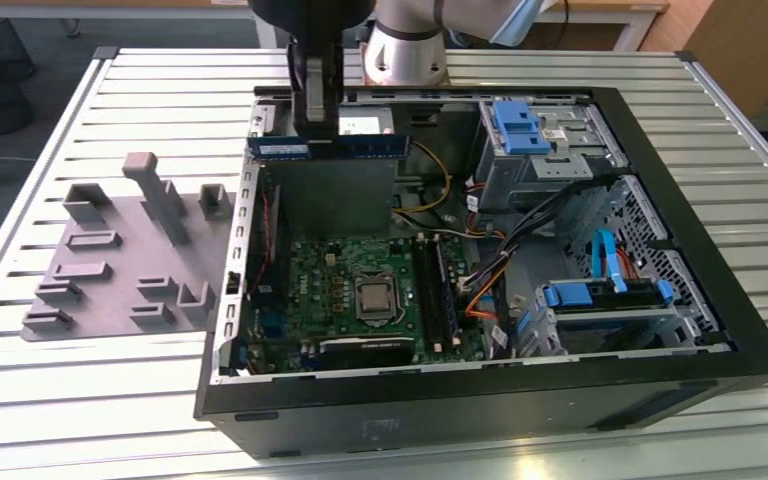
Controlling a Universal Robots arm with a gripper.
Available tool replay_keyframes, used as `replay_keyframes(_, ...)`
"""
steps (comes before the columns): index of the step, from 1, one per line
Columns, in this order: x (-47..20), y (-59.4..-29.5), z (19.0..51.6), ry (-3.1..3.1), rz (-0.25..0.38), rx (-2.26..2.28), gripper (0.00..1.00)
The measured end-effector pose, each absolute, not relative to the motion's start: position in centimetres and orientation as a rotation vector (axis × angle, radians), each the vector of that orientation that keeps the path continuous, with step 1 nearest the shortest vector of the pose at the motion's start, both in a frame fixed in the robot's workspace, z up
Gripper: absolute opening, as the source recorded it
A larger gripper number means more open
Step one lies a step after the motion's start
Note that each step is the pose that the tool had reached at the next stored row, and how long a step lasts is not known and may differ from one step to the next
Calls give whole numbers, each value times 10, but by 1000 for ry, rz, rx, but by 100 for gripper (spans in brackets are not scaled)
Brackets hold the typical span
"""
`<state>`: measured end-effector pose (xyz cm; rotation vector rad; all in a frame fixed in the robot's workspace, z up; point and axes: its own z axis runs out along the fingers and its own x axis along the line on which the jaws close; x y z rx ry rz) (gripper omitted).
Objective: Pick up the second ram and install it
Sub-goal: 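Pick up the second ram and move it above second insertion slot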
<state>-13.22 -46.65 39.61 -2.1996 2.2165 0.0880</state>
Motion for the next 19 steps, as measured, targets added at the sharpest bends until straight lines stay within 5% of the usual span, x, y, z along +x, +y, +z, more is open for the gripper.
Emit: replay_keyframes(19,-96,-467,396,2217,88,-2200,14)
